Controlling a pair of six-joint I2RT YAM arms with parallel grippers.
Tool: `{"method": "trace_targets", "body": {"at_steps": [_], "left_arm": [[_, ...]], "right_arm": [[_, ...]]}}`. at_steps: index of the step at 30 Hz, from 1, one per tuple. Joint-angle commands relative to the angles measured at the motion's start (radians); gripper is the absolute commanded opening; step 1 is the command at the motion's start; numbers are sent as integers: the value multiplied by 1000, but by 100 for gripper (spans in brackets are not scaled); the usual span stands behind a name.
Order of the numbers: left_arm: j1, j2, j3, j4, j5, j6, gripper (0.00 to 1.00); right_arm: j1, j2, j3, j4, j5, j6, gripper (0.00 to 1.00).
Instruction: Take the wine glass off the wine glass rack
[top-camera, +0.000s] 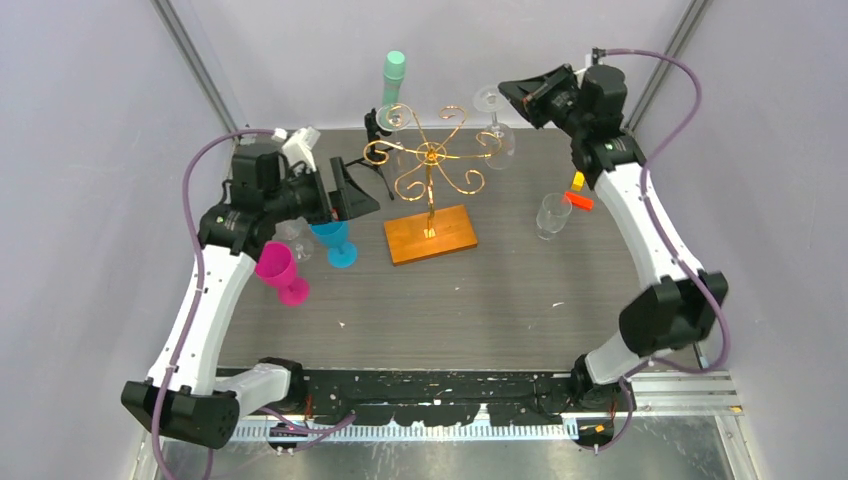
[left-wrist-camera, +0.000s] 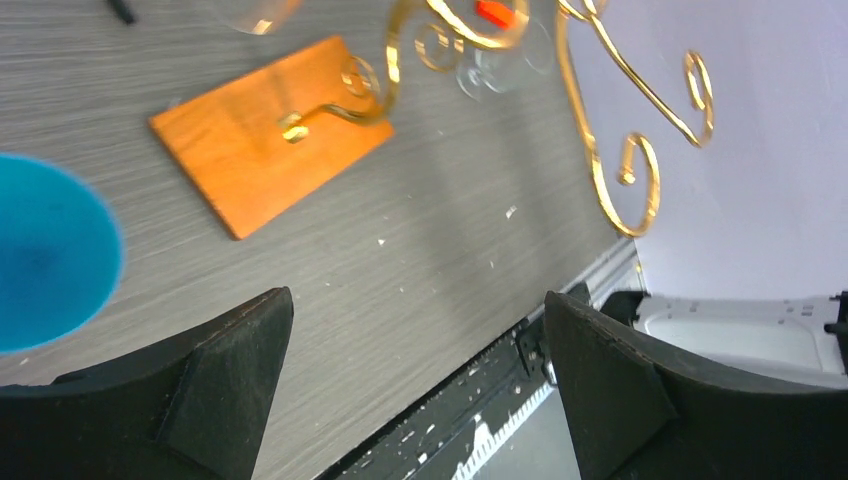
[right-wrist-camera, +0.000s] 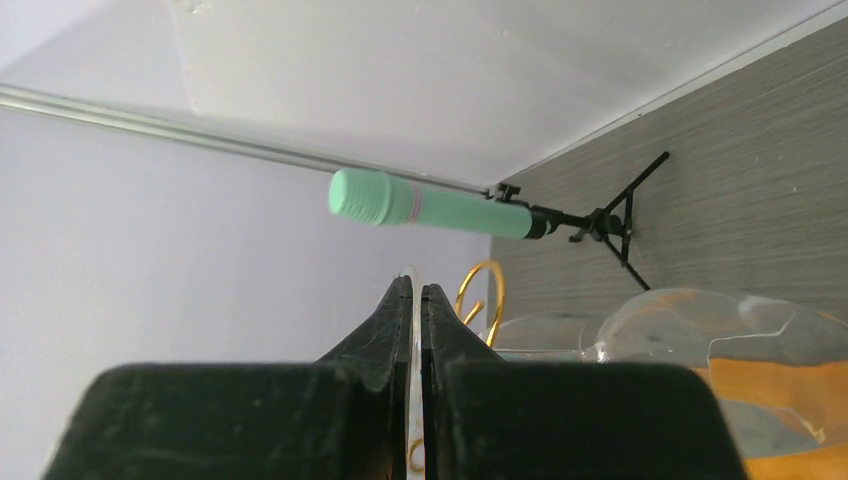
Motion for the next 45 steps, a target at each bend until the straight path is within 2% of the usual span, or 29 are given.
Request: {"method": "trace_targets", "body": {"at_steps": [1, 9, 16, 22, 28, 35, 41, 45], "left_arm": [[-106, -34, -31, 150, 20, -9, 98], [-269, -72, -134, 358, 25, -61, 98], [-412, -107, -175, 493, -27, -46, 98], [-591, -120, -345, 897, -76, 62, 93], [-753, 40, -345, 1095, -188, 236, 89], [-794, 187, -328, 1285, -286, 254, 86], [-794, 257, -312, 1401, -268, 226, 81], [-794, 280, -295, 1415, -267, 208, 66]], "right_arm": [[-13, -212, -98, 19, 25, 12, 0], [-13, -453, -311, -108, 40, -12, 0], [-15, -608, -397, -210, 8, -6, 0], [-14, -710, -483, -254, -130, 89, 0], [-14, -810, -583, -214, -240, 208, 0], [-14, -886, -658, -150, -292, 297, 0], [-14, -895, -683, -128, -296, 324, 0], [-14, -892, -701, -90, -307, 351, 0]]}}
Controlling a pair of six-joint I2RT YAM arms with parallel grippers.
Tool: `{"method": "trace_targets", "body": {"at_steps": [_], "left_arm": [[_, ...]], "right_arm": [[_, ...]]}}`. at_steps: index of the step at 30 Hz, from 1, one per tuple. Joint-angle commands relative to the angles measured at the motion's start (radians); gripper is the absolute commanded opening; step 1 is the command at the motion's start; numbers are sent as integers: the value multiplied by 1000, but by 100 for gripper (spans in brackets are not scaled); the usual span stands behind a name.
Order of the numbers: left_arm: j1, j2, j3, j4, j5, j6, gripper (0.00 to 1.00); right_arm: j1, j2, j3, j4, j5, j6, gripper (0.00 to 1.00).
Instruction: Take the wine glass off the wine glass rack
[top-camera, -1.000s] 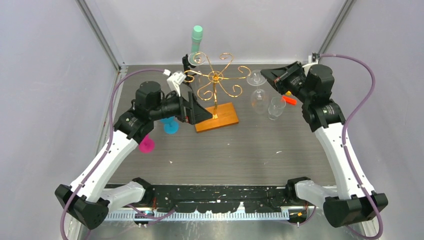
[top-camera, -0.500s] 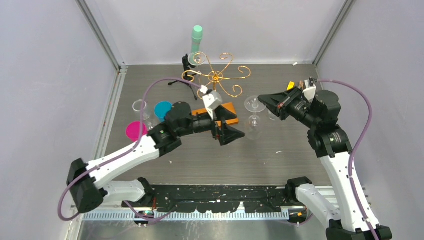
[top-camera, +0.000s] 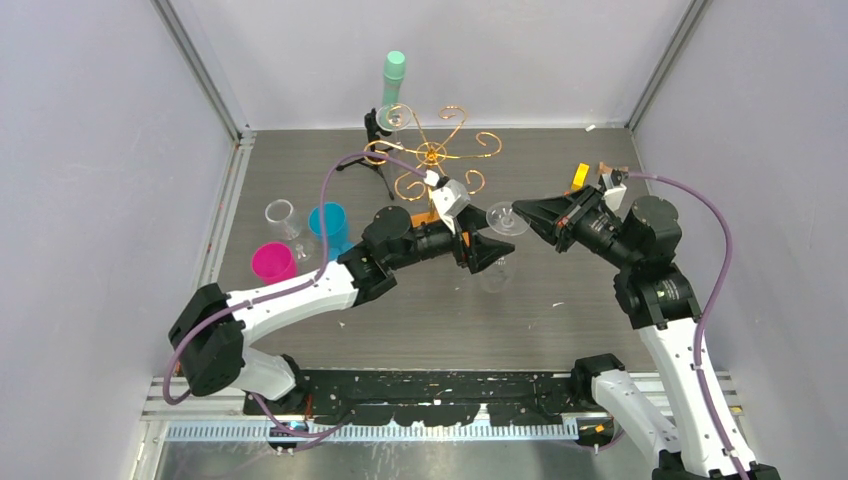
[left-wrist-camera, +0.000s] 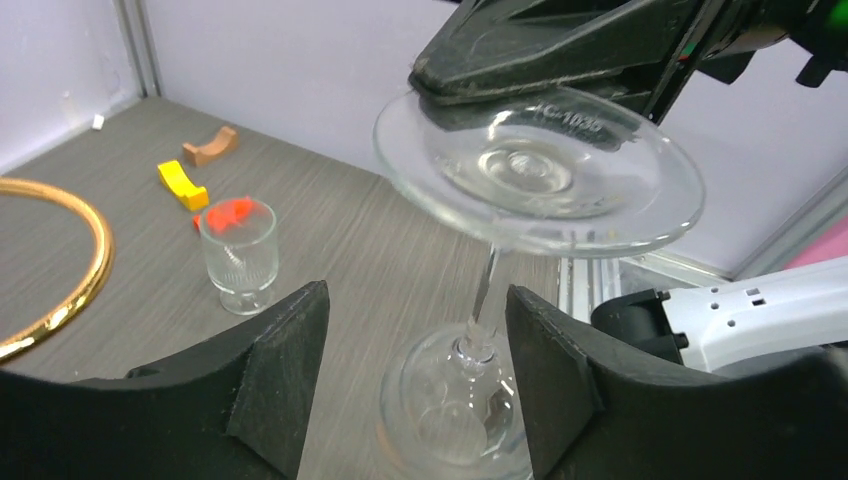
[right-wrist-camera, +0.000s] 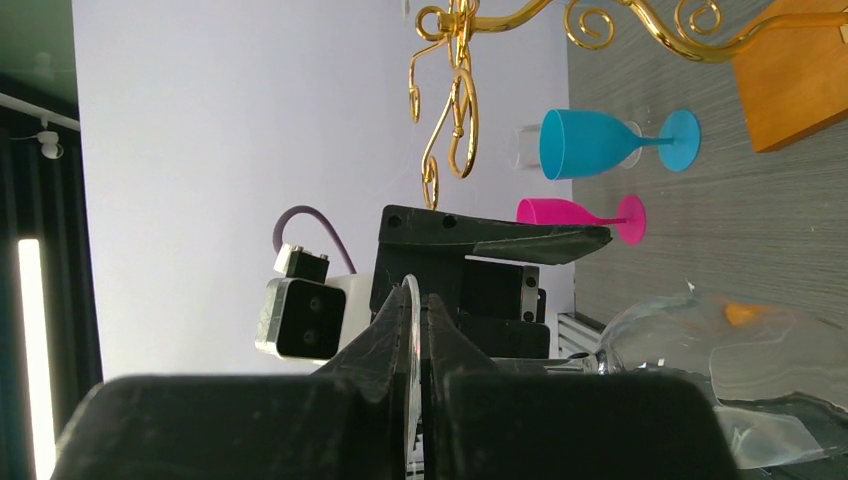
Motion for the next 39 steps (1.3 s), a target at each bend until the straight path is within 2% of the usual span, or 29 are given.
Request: {"method": "trace_targets", "body": {"at_steps": [1, 8, 15, 17, 18, 19, 20, 22, 24, 27, 33, 35, 39], "left_arm": [[-2, 14, 55, 136, -13, -7, 61], [-2, 38, 87, 126, 46, -53, 42], [-2, 39, 99, 116, 99, -82, 0], [-2, 22, 98, 115, 98, -81, 0], [-2, 14, 99, 114, 93, -79, 0], [-2, 4, 96, 112, 83, -78, 0], [-2, -6, 94, 108, 69, -76, 0], [-2, -34, 92, 88, 36, -61, 0], [-2, -71, 101, 30, 0, -35, 0], [-2, -120, 113, -34, -80, 0, 0], [-2, -184, 160, -89, -302, 13, 0], [-2, -193, 190, -89, -386, -12, 0], [-1, -186, 252, -56, -468, -61, 0]], "right_arm": [[-3, -11, -15, 124, -48, 60, 0], [-3, -6, -23, 132, -55, 68, 0], [-3, 2, -27, 159, -70, 68, 0], [-3, 7, -31, 161, -73, 57, 8], [-3, 4, -38, 162, -64, 53, 21], [-3, 1, -43, 164, -54, 46, 26], [-3, -8, -57, 165, -25, 45, 39], [-3, -29, -92, 201, 29, 65, 56], [-3, -56, -146, 285, 71, 115, 66], [-3, -81, -201, 351, 136, 156, 73], [-3, -125, -216, 338, 203, 76, 79], [-3, -128, -219, 347, 192, 47, 84], [-2, -119, -258, 514, 133, 47, 87]]}}
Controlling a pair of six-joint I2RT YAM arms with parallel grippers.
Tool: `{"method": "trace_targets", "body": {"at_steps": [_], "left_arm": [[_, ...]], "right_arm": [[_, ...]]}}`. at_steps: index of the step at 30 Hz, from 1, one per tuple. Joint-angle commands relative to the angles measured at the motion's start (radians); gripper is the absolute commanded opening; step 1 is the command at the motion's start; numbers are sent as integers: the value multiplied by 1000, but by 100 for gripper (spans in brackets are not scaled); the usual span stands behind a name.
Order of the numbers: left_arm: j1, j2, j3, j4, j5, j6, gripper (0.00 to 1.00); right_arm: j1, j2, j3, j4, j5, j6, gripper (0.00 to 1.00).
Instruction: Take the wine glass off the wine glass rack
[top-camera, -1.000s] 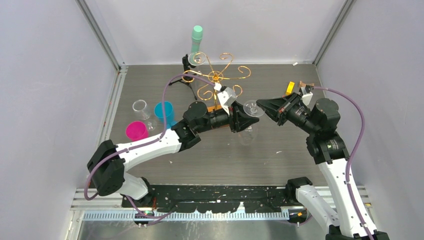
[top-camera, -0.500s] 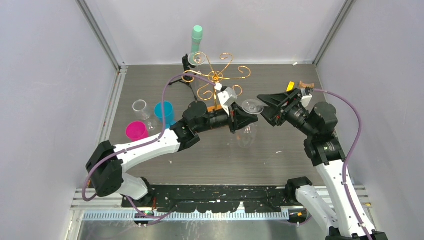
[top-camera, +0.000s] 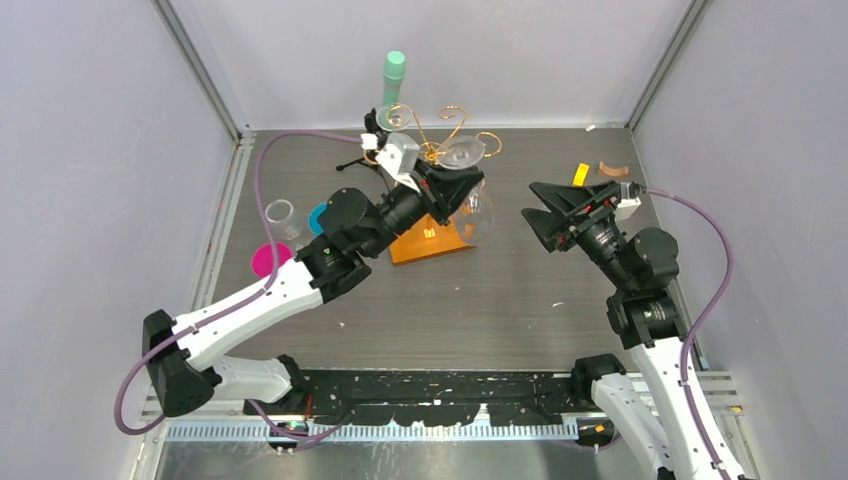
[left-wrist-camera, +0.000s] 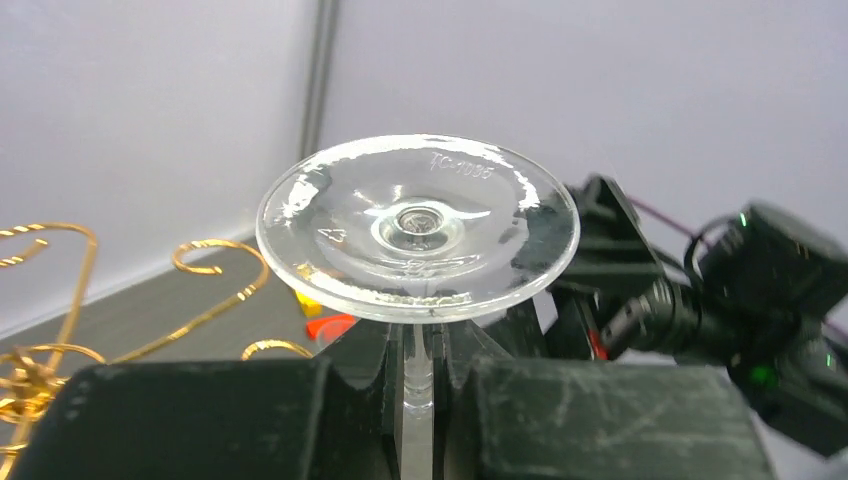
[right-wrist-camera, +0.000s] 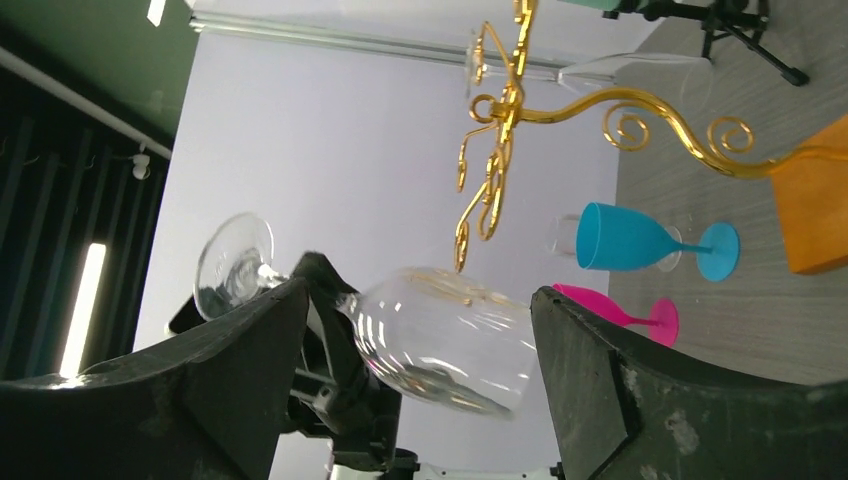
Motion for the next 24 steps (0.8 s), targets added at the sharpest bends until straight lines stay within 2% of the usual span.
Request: {"method": "trace_targets", "body": {"at_steps": [1, 5, 11, 13, 16, 24], "left_arm": [[1, -17, 99, 90, -180, -57, 0], [1, 8, 141, 122, -266, -135, 0], [1, 12, 106, 256, -335, -286, 0], [2, 14, 74, 328, -348, -313, 0], [1, 8, 59, 344, -362, -344, 0], [1, -21, 24, 335, -392, -430, 0]], "right_arm": [[4, 4, -29, 234, -38, -27, 87], [34, 47, -12, 300, -90, -49, 87], [204, 129, 7, 474, -59, -107, 85], [255, 146, 13, 549, -45, -122, 79], [287, 152, 11, 649, -30, -126, 72], [293, 147, 6, 694, 1, -123, 51]]}}
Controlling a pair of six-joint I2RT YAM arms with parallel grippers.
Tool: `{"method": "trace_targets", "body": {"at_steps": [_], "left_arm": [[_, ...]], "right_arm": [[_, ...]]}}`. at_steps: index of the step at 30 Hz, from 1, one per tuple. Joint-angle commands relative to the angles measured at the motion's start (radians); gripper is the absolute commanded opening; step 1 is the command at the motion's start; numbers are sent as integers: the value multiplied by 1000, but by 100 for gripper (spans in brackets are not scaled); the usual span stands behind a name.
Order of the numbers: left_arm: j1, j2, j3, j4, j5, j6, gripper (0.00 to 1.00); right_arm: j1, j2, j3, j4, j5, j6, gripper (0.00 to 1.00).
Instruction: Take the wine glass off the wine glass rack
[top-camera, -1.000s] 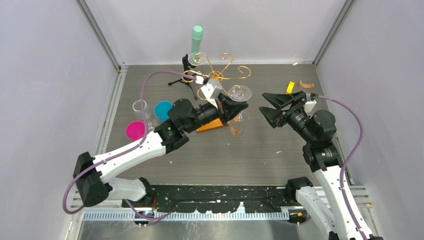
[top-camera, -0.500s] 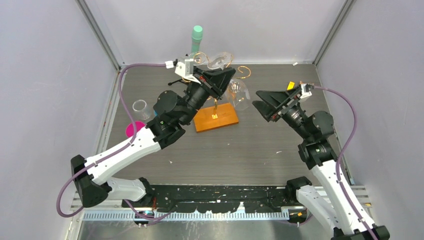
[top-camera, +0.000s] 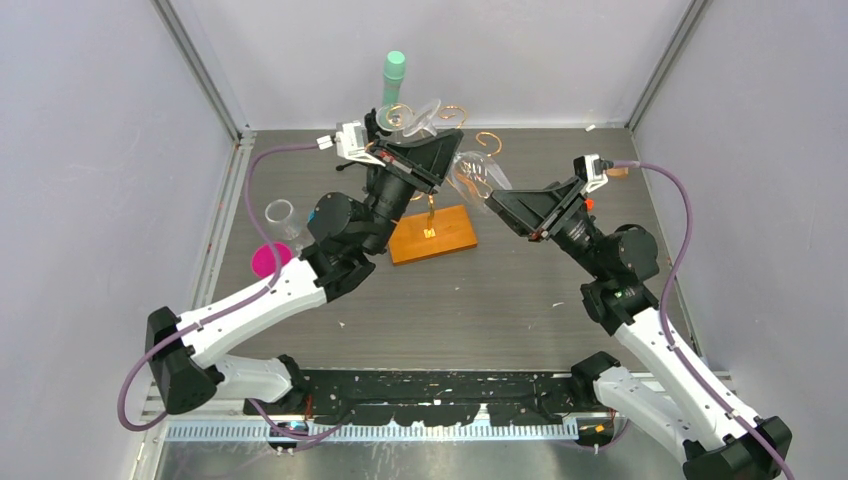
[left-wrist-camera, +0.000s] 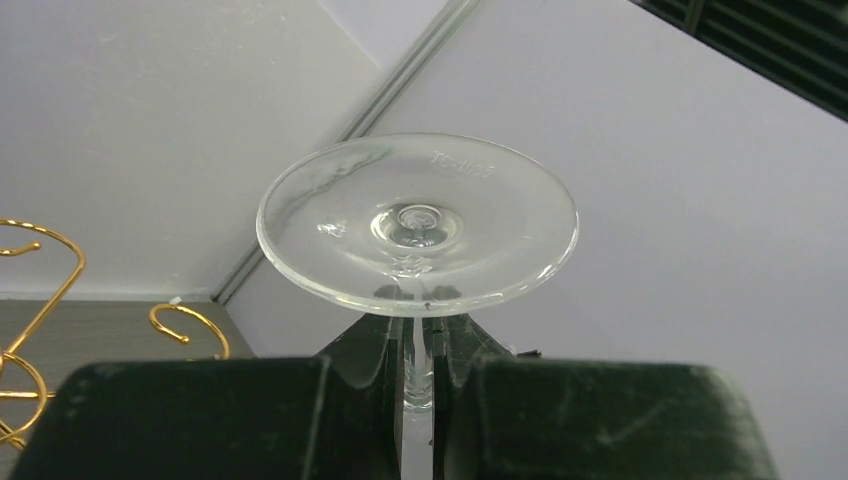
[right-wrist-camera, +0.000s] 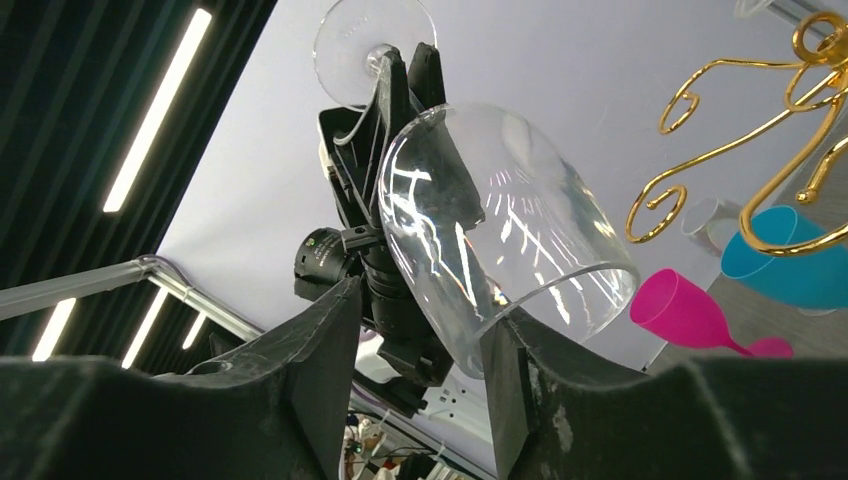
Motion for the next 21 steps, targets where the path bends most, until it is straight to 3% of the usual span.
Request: {"method": "trace_targets", "body": {"at_steps": [1, 7, 10, 13, 17, 19, 21], "left_arm": [[0, -46, -4, 101, -44, -67, 0], [0, -67, -27, 76, -50, -140, 0], [0, -79, -57, 83, -77, -186, 5], [0, -80, -66, 91, -76, -196, 5], [0, -77, -69, 93, -56, -194, 5], [0, -81, -72, 97, -47, -188, 7], [0, -83, -79, 109, -40, -181, 7]], "right_arm": [[4, -9, 26, 119, 32, -13, 50], [4, 16, 35, 184, 43, 2, 38], [4, 35, 50, 202, 42, 3, 28], [4, 54, 65, 207, 51, 7, 17], [4, 79, 86, 208, 47, 7, 10], [4, 84, 91, 206, 51, 7, 10], [4, 88, 96, 195, 58, 2, 19]]}}
